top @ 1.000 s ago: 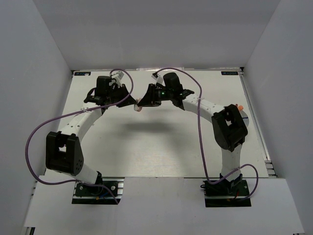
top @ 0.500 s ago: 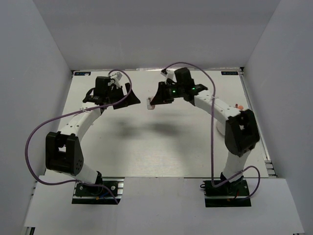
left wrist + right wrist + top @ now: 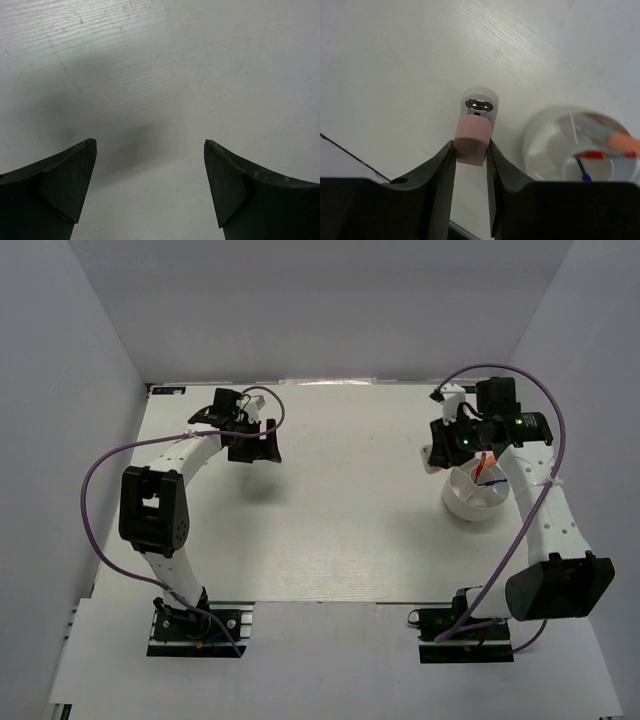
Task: Sort the stationery into containers
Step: Place the stationery into the container
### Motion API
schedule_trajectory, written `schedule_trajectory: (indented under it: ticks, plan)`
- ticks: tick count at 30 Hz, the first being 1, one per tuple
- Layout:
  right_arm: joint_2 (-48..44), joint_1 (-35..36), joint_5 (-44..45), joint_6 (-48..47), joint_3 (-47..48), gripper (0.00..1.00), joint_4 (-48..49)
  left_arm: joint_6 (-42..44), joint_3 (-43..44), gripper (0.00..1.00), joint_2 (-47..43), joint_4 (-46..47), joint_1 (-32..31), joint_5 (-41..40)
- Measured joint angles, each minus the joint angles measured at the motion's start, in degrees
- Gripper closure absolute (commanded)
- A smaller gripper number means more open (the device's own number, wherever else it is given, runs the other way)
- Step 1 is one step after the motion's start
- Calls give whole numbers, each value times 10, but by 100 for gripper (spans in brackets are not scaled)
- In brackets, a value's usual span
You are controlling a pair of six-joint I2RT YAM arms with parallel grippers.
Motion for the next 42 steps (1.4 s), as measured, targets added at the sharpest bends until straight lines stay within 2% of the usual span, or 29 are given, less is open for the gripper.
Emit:
schedule_trajectory:
  ticks: [5,8,17,42]
  plan:
    - [48,-83,63,-93,14,100,-95,8,0,2,12,-12,-3,4]
    - [70,-107,73,-110,36,100,-135,10,0,2,12,-11,-3,5]
    - [91,-105,90,-89,51,100,-153,10,-7,2,11,-7,-3,11]
    - [171,-104,167,-42,50,100,-126,5,-9,2,11,1,-3,14]
